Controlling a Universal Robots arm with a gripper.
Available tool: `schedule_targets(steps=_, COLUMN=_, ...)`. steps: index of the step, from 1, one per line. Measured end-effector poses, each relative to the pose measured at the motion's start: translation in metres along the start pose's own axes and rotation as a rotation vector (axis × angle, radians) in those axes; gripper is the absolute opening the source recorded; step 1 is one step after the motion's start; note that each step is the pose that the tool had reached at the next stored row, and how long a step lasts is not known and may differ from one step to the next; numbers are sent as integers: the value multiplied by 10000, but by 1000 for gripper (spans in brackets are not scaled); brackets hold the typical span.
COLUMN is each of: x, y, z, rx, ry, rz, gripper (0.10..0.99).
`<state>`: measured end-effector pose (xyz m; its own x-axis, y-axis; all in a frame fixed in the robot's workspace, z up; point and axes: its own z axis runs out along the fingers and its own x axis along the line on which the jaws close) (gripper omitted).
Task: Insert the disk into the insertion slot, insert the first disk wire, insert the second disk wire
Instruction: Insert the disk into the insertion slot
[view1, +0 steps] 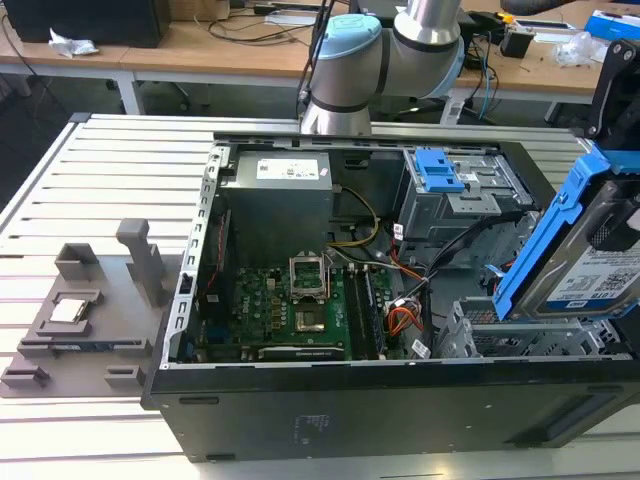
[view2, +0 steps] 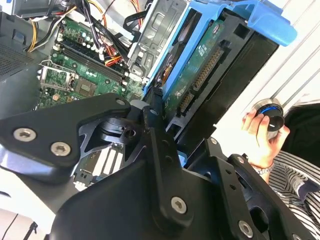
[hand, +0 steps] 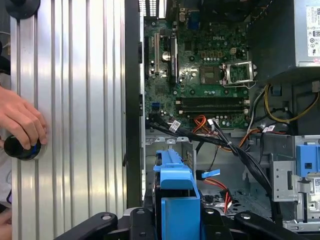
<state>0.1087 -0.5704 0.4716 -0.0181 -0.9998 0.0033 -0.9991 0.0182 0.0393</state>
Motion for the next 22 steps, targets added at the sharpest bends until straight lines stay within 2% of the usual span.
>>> schedule_targets(steps=22, x=0, y=-6, z=150, rx=0, ry=1, rz=0, gripper=361)
